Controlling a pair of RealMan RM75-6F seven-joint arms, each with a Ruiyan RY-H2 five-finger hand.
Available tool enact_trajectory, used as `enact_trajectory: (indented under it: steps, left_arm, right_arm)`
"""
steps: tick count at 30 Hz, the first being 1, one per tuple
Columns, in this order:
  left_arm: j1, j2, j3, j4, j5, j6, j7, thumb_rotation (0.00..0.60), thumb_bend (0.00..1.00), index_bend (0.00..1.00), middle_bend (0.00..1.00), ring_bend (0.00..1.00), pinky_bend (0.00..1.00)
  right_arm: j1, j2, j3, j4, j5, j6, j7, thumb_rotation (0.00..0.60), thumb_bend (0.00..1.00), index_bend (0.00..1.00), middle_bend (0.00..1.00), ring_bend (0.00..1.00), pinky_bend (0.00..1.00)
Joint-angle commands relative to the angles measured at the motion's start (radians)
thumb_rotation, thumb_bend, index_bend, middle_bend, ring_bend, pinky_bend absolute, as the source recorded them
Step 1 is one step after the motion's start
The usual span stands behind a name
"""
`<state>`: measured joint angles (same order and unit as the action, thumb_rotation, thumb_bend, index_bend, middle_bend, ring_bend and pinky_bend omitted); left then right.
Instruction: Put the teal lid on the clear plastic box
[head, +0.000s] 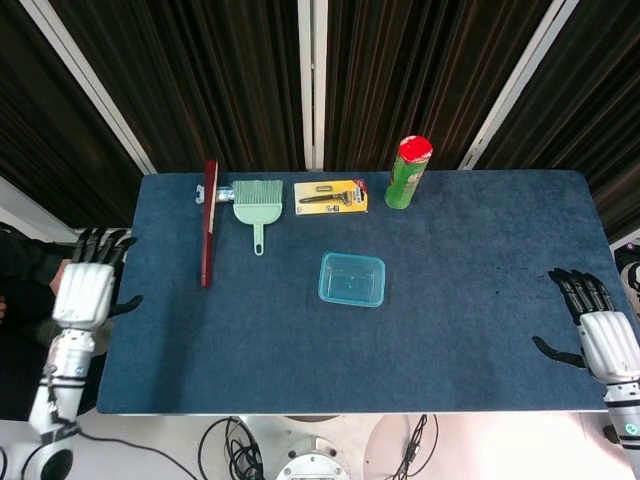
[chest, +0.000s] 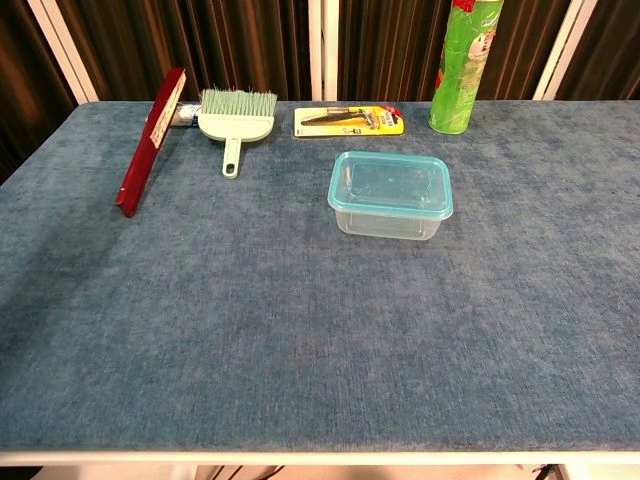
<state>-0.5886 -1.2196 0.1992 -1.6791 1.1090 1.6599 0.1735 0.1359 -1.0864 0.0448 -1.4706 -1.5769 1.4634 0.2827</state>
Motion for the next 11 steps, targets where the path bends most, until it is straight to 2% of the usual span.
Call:
enact_trajectory:
  steps: [1,6,11]
  left_arm:
    - [0.134,0.05,0.049,0.025,0.068,0.073,-0.076,0.6,0.03,0.19,0.12,0.0,0.0]
    - [0.25,0.039,0.051,0.026,0.114,0.128,-0.076,0.6,0.03,0.18,0.12,0.0,0.0]
    - [0.338,0.011,0.031,0.053,0.137,0.149,-0.079,0.6,0.03,0.18,0.12,0.0,0.0]
  right_arm:
    - [-0.013,-0.021,-0.005,0.017,-0.019,0.035,-0.014,0.6,0.13,0.0,0.04,0.0,0.0]
    - [-0.056,-0.059,-0.005,0.035,0.0,0.092,-0.08,0.6,0.15,0.0,0.04,0.0,0.0]
    - [-0.09,-0.053,-0.02,0.013,0.022,0.1,-0.092,0.6,0.15,0.0,0.03,0.0,0.0]
